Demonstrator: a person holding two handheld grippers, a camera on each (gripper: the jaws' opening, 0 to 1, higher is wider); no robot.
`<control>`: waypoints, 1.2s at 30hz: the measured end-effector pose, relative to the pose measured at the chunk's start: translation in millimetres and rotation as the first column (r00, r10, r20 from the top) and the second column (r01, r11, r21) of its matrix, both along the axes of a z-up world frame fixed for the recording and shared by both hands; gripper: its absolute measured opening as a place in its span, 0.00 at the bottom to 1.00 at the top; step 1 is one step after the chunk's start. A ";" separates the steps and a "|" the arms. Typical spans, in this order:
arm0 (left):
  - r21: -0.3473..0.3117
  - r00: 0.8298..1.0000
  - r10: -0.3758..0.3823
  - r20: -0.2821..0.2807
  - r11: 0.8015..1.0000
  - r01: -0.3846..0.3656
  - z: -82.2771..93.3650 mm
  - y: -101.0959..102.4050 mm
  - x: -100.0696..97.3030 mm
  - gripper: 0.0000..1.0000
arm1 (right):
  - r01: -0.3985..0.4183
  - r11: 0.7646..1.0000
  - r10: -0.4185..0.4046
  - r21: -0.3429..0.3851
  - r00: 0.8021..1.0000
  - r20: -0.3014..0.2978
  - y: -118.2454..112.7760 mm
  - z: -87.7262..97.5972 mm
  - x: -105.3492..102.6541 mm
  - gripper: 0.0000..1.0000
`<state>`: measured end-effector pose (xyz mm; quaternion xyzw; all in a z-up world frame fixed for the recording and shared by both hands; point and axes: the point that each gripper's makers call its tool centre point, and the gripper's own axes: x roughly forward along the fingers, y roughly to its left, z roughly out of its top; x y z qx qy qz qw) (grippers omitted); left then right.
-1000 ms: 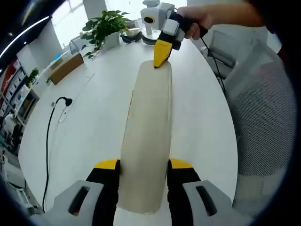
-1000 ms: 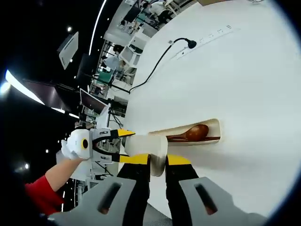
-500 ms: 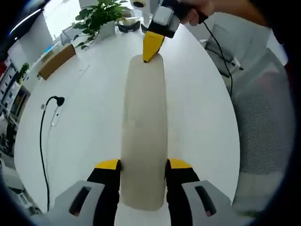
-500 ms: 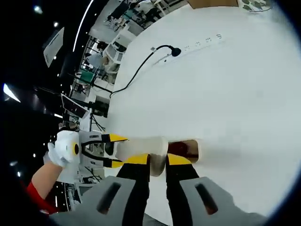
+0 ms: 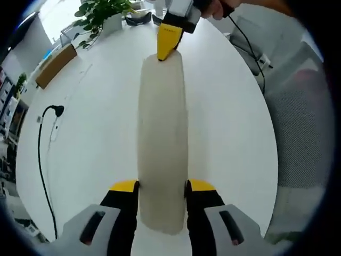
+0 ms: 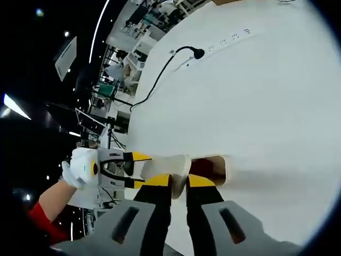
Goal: Arrange the utensils inside the cutlery case until each visible utensil rests in its matching compartment.
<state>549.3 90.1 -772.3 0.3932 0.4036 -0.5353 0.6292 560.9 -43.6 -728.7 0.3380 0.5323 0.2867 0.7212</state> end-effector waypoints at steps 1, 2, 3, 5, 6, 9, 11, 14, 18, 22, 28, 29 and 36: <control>0.001 1.000 0.001 0.005 1.000 -0.001 -1.3 1.0 0.3 0.37 | -0.007 1.000 0.007 0.004 1.000 0.015 -0.6 -0.7 -1.2 0.04; 0.001 1.000 0.000 0.014 1.000 0.000 -1.0 2.8 1.5 0.37 | -0.009 1.000 0.009 -0.010 0.999 0.034 -2.0 -1.1 -3.5 0.04; -0.010 1.000 0.002 0.016 1.000 -0.002 -0.9 2.1 1.7 0.37 | -0.011 1.000 0.012 -0.019 0.998 0.055 -2.7 -2.7 -3.6 0.04; -0.014 1.000 0.004 0.015 1.000 -0.004 -2.0 1.7 1.0 0.37 | -0.017 1.000 0.019 -0.026 0.997 0.071 -4.8 -7.8 -3.0 0.05; -0.012 1.000 -0.002 0.017 1.000 0.002 -3.0 2.5 1.1 0.37 | -0.023 0.999 0.025 -0.031 0.997 0.077 -6.2 -12.6 -4.0 0.05; -0.006 1.000 0.014 0.024 1.000 -0.014 -6.1 4.2 3.0 0.37 | -0.007 0.999 0.011 -0.050 0.997 0.081 -11.1 -19.0 -7.2 0.06; -0.005 1.000 0.023 0.020 1.000 -0.022 -8.6 4.6 3.4 0.37 | -0.018 0.997 0.025 -0.075 0.995 0.094 -16.7 -27.0 -4.3 0.06; 0.022 0.999 0.019 0.035 1.000 -0.019 -14.1 8.4 6.6 0.38 | -0.032 0.995 0.039 -0.089 0.996 0.075 -21.1 -35.9 -9.5 0.07; 0.038 0.999 0.007 0.045 0.999 -0.008 -20.7 10.4 10.1 0.40 | -0.025 0.995 0.031 -0.095 0.997 0.066 -26.2 -42.5 -9.9 0.07; 0.065 0.999 0.032 0.036 0.997 -0.034 -27.8 12.8 8.8 0.42 | -0.028 0.995 0.034 -0.099 0.998 0.059 -26.7 -46.9 -11.3 0.08; 0.067 0.998 -0.020 0.065 0.998 0.016 -28.8 10.1 8.6 0.41 | -0.027 0.993 0.036 -0.118 0.997 0.073 -23.5 -46.4 -14.8 0.08; 0.070 0.997 -0.018 0.069 0.997 0.013 -29.2 10.1 9.9 0.41 | -0.030 0.991 0.040 -0.131 0.996 0.079 -23.2 -46.8 -14.7 0.08; 0.096 0.991 -0.083 0.109 0.993 0.073 -30.8 11.3 8.2 0.41 | -0.024 0.966 0.072 -0.259 0.982 0.177 -36.5 -41.9 -10.1 0.11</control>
